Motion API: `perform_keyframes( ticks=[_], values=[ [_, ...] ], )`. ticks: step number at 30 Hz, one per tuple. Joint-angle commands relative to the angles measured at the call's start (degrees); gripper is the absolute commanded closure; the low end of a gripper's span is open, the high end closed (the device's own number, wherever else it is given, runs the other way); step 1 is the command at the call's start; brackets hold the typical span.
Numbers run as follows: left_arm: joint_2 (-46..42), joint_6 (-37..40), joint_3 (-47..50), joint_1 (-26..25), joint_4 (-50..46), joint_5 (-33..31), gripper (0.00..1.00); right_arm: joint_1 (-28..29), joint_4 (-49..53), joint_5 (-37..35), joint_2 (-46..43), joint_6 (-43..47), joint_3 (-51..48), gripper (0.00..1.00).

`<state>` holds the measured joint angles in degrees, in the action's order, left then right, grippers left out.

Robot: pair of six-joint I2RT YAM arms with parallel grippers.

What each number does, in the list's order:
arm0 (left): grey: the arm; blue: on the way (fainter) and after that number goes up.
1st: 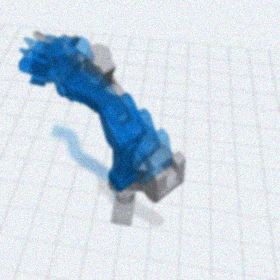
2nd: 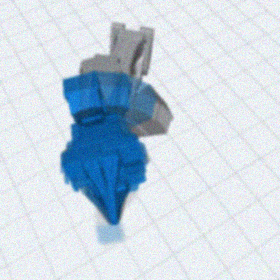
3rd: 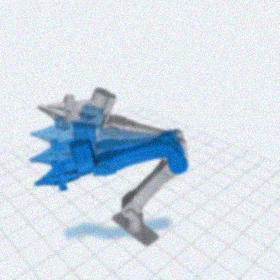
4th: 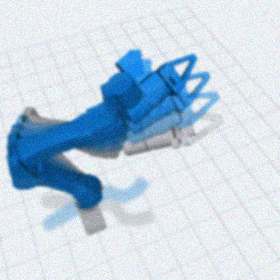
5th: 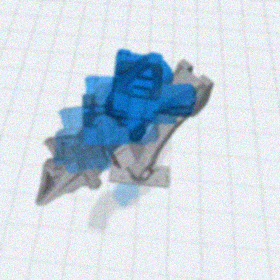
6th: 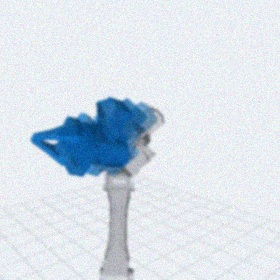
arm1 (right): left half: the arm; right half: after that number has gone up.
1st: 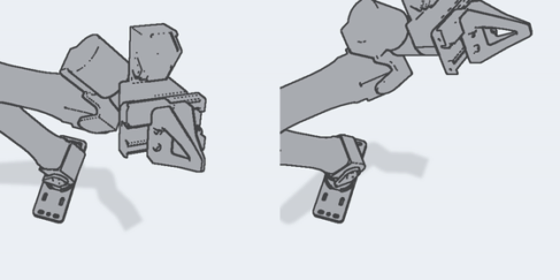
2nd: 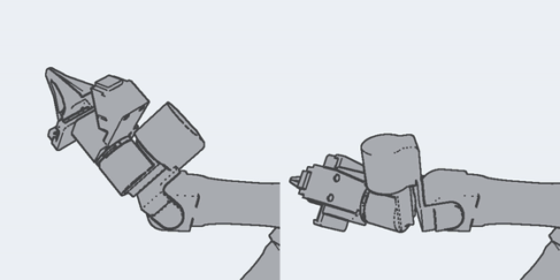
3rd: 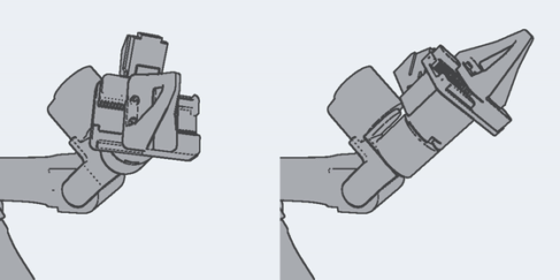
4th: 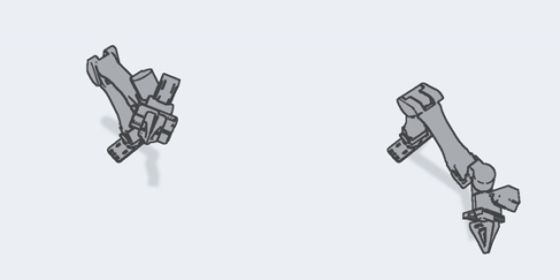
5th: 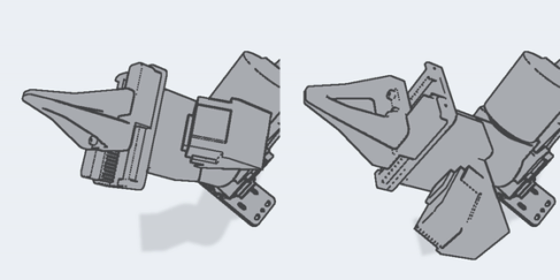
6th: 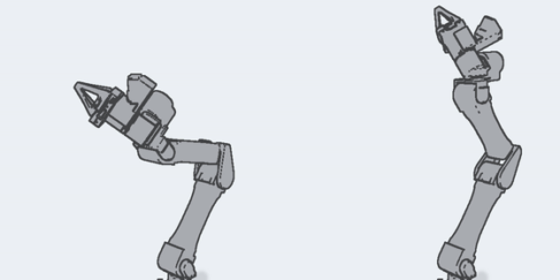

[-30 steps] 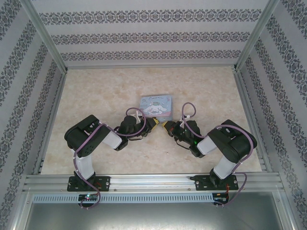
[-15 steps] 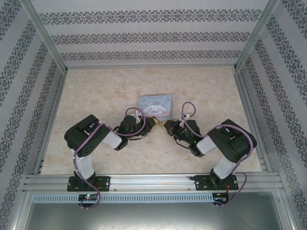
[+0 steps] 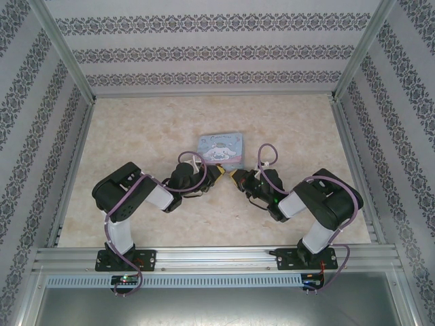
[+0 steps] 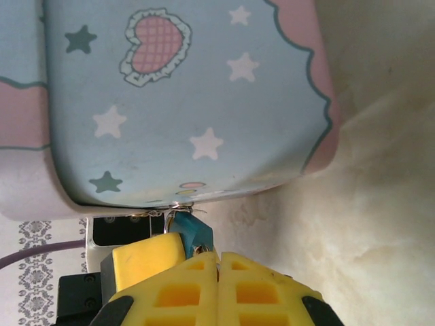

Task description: Unlock a padlock with a key

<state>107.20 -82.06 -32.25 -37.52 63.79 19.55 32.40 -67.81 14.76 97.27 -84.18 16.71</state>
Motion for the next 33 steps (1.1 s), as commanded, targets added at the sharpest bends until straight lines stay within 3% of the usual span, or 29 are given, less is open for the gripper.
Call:
perform_keyframes(
  ticks=[1, 16, 33],
  values=[
    [1.5, -3.4, -1.6, -1.7, 6.5, 1.5, 1.0, 0.9, -5.6, -0.8, 1.5, -1.7, 1.7, 1.0],
    [2.0, -7.4, -3.5, -4.2, 9.8, 0.9, 1.0, 0.9, -11.6, -2.3, 5.5, -6.2, 2.2, 1.0],
    [3.6, -6.1, -4.9, -5.9, 8.6, 3.2, 1.0, -1.5, -11.5, 5.0, 6.6, -5.7, 8.9, 1.0]
  ],
)
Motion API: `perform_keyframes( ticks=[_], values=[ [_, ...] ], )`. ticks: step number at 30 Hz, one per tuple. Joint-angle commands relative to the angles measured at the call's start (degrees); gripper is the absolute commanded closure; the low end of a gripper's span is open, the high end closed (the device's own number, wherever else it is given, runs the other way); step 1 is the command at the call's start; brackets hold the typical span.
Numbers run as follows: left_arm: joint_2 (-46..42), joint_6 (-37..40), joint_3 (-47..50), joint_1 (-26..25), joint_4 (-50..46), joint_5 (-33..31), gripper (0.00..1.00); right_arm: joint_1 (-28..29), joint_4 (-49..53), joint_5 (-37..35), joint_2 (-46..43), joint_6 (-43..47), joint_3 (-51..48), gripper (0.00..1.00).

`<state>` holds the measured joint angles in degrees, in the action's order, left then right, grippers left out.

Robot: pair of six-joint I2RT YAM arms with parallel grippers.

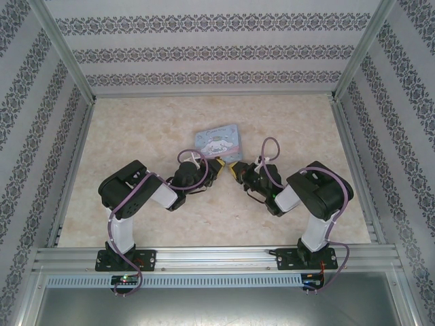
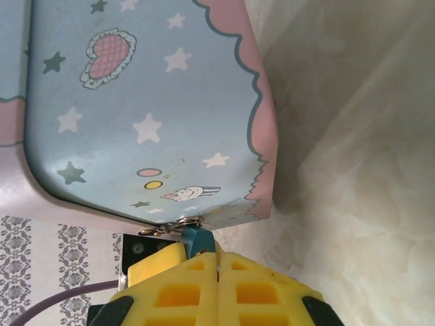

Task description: Unlock a padlock with a key

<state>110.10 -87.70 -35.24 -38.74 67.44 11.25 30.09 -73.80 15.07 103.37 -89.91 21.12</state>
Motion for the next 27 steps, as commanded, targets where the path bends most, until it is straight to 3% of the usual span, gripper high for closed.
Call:
perform_keyframes(
  ticks=[1, 17, 27],
  values=[
    [0.7, -0.5, -1.9, -4.8, 5.1, 11.5, 1.0, 0.5, -5.6, 4.7, 0.7, 0.1, 4.2, 1.0],
    [0.9, -1.6, -1.5, -4.9, 7.1, 11.2, 1.0, -5.5, -5.5, 11.4, 2.0, 9.2, 2.5, 1.0],
    [1.1, -2.2, -2.0, -5.2, 7.1, 9.8, 1.0, -0.4, -5.6, 8.2, 1.7, 2.6, 3.3, 1.0]
  ],
)
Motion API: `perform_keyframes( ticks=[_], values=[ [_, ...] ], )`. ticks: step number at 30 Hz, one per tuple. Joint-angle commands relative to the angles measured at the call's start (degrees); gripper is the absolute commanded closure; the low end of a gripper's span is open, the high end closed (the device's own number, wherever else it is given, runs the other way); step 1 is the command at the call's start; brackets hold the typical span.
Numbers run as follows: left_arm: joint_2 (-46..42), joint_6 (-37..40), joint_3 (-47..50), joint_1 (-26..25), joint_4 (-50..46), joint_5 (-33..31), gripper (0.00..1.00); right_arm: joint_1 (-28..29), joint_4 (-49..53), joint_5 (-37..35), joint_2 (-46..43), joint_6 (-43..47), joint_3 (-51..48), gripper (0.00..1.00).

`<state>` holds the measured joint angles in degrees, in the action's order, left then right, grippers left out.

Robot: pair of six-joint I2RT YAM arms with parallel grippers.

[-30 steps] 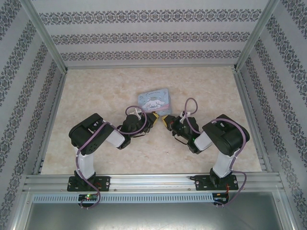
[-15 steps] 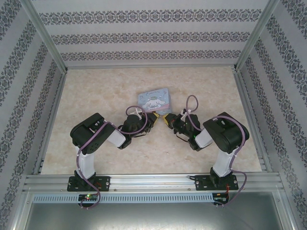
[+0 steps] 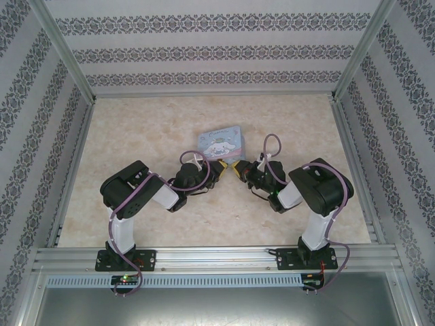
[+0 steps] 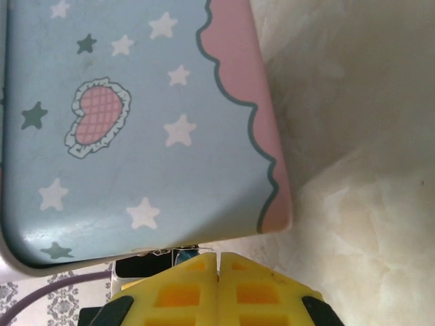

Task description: Unlock a padlock with a key

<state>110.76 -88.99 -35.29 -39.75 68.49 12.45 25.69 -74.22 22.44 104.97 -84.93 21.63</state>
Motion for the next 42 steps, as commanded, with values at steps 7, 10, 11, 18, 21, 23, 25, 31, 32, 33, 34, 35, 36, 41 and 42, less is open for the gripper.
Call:
perform_keyframes(
  ticks=[7, 10, 11, 18, 21, 23, 25, 31, 32, 33, 34, 35, 36, 41, 42],
  values=[
    [1.4, -1.3, -3.1, -4.9, 6.3, 8.5, 1.0, 8.0, -5.1, -0.8, -0.4, -5.5, 7.7, 1.0],
    [1.5, -1.4, -2.9, -5.0, 6.6, 8.4, 1.0, 7.3, -5.1, -0.6, 0.0, -5.5, 7.8, 1.0],
    [1.4, -1.4, -2.8, -5.0, 6.7, 8.4, 1.0, 7.1, -5.1, -0.9, 0.1, -5.6, 7.5, 1.0],
    [1.6, -0.5, -1.7, -5.0, 4.7, 7.0, 1.0, 5.1, -5.1, -0.2, -0.6, -4.1, 5.1, 1.0],
    [2.1, 1.4, -1.2, -4.7, 2.8, 6.1, 1.0, 3.5, -5.1, 0.4, -1.5, -3.1, 3.0, 0.77],
    [2.7, 2.9, -0.7, -4.6, 2.1, 5.5, 1.0, 2.5, -5.1, 1.0, -2.2, -2.4, 1.5, 0.65],
    [2.9, 4.2, -0.3, -4.4, 0.3, 5.0, 1.0, 1.6, -5.0, 1.4, -3.0, -1.6, -0.1, 0.59],
    [3.2, 7.3, 0.1, -3.9, -2.9, 4.9, 1.0, 0.4, -3.7, 3.2, -4.1, 1.1, -5.0, 0.49],
    [3.1, 7.5, 0.3, -3.8, -3.0, 4.9, 1.0, 0.2, -3.6, 3.4, -4.2, 1.7, -5.9, 0.47],
    [3.2, 7.8, 0.4, -3.6, -3.2, 4.9, 1.0, 0.0, -3.4, 3.7, -4.2, 2.3, -6.9, 0.45],
    [3.1, 8.0, 0.5, -3.5, -3.4, 4.9, 1.0, -0.2, -3.4, 3.9, -4.0, 2.7, -7.6, 0.43],
    [3.1, 8.2, 0.7, -3.3, -3.6, 4.9, 1.0, -0.4, -3.5, 4.1, -3.9, 3.2, -8.6, 0.42],
    [3.0, 8.4, 0.8, -3.2, -3.8, 5.0, 1.0, -0.7, -3.5, 4.3, -3.8, 3.6, -9.5, 0.4],
    [3.0, 9.4, 0.5, -2.8, -5.5, 5.1, 1.0, -1.7, -3.1, 5.5, -4.6, 5.7, -12.1, 0.37],
    [2.9, 9.6, 0.4, -2.7, -5.9, 5.3, 1.0, -1.8, -2.5, 5.8, -5.3, 6.4, -12.6, 0.37]
  ],
)
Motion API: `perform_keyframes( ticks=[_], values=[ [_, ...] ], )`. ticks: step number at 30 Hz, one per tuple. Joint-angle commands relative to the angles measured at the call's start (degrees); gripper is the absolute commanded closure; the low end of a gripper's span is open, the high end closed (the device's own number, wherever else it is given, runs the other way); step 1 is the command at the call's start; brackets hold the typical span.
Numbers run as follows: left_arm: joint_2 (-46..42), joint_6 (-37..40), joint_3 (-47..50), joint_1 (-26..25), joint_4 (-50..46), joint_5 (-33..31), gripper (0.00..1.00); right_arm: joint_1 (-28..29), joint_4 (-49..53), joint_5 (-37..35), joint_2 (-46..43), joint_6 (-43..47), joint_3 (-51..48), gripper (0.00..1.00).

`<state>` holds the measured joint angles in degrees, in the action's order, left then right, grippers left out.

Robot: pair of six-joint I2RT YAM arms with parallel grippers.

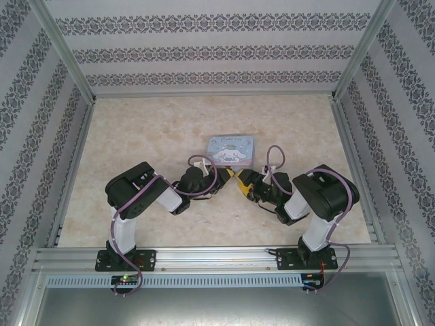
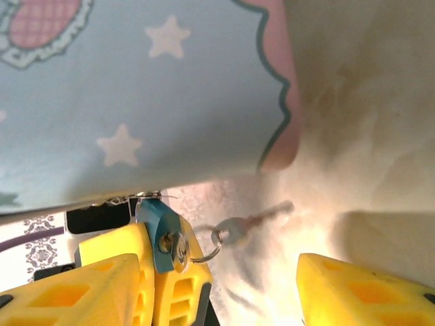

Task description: Unlock a padlock with a key

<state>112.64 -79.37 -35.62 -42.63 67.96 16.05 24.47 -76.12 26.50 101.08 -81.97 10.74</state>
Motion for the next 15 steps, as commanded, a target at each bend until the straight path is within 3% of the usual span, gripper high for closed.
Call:
perform_keyframes(
  ticks=[1, 9, 11, 15],
  values=[
    [1.0, 0.2, 0.8, 0.3, -5.7, 1.9, 1.0, -0.7, 0.2, 1.9, -2.2, 4.1, -2.1, 0.38],
    [-1.2, 3.3, 0.1, 0.8, -11.9, 2.6, 1.0, -0.9, 19.0, 1.0, -15.4, 14.5, -2.5, 0.46],
    [-1.8, 4.1, -0.3, 1.0, -13.6, 2.9, 1.0, -0.6, 27.8, 0.1, -20.1, 18.4, -1.0, 0.46],
    [-2.8, 5.0, -0.9, 1.1, -16.5, 3.3, 1.0, 3.2, 58.0, -8.7, -33.6, 32.9, 6.8, 0.46]
  ],
)
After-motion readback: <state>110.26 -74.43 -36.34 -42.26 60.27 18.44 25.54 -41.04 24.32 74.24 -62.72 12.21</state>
